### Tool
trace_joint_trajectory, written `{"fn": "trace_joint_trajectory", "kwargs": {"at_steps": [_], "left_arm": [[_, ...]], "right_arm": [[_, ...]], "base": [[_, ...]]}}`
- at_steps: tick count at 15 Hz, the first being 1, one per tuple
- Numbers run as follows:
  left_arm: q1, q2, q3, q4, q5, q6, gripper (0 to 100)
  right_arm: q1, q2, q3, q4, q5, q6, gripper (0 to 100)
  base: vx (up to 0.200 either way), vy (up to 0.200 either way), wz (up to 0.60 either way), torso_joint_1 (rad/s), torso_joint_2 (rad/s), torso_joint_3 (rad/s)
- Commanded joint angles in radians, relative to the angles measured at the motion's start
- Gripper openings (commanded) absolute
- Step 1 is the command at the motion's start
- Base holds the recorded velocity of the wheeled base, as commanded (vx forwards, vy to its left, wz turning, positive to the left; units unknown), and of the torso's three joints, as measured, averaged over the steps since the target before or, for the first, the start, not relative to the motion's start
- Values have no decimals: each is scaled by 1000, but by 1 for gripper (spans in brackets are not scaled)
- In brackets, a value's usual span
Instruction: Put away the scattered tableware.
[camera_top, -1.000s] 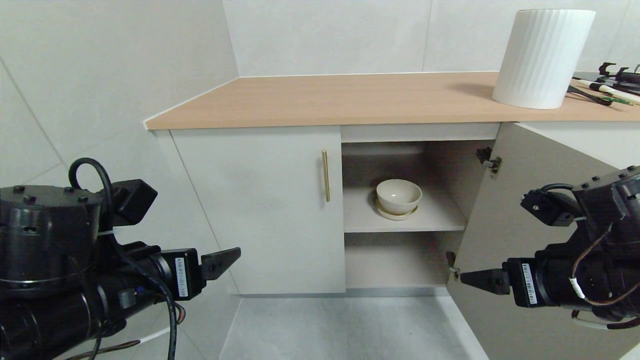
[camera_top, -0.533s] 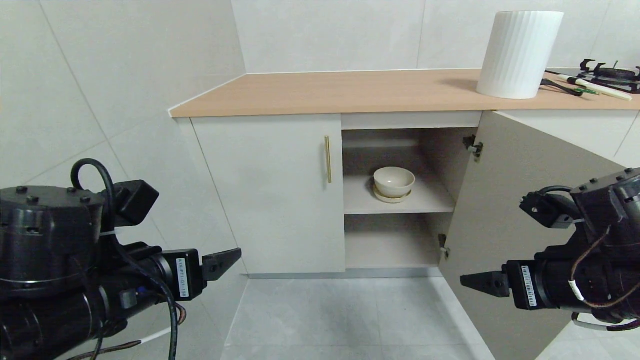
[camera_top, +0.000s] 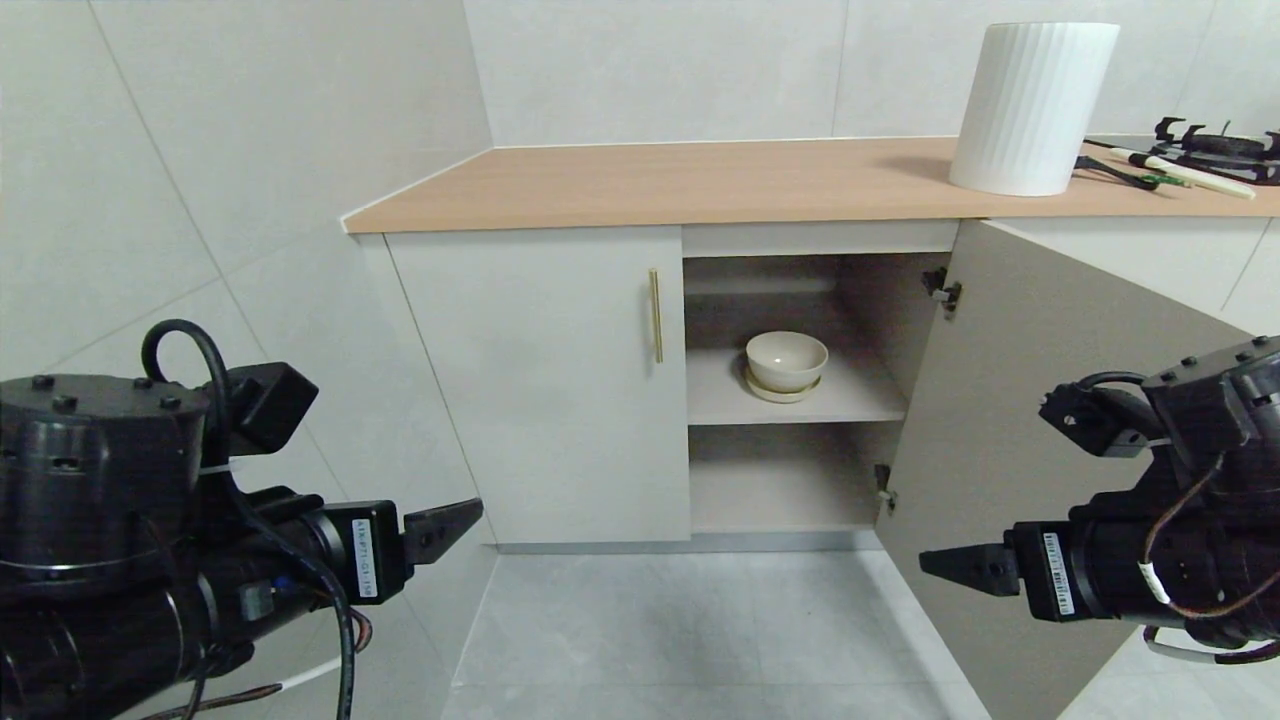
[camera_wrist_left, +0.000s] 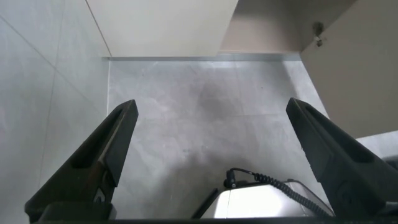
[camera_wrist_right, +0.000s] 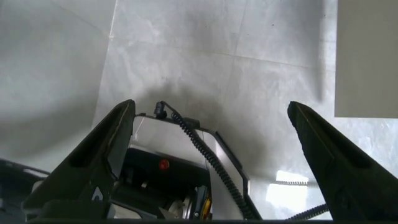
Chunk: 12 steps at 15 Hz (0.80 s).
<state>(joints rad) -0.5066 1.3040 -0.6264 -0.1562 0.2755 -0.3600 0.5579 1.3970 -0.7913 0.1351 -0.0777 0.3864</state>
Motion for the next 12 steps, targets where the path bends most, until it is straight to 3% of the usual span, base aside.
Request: {"fn": "trace_joint_trajectory", "kwargs": {"at_steps": [1, 6, 12], "left_arm": [[0, 3, -1, 0, 1, 0, 100], [0, 3, -1, 0, 2, 1, 100], [0, 3, -1, 0, 2, 0, 100]], "right_arm": [[-1, 0, 0, 0, -1, 0, 100], [0, -3, 0, 1, -1, 0, 100], [0, -1, 1, 9, -11, -1, 100]], "base": [[0, 0, 0, 0, 0, 0], [0, 0, 0, 0, 0, 0], [0, -200, 0, 6, 4, 2]]}}
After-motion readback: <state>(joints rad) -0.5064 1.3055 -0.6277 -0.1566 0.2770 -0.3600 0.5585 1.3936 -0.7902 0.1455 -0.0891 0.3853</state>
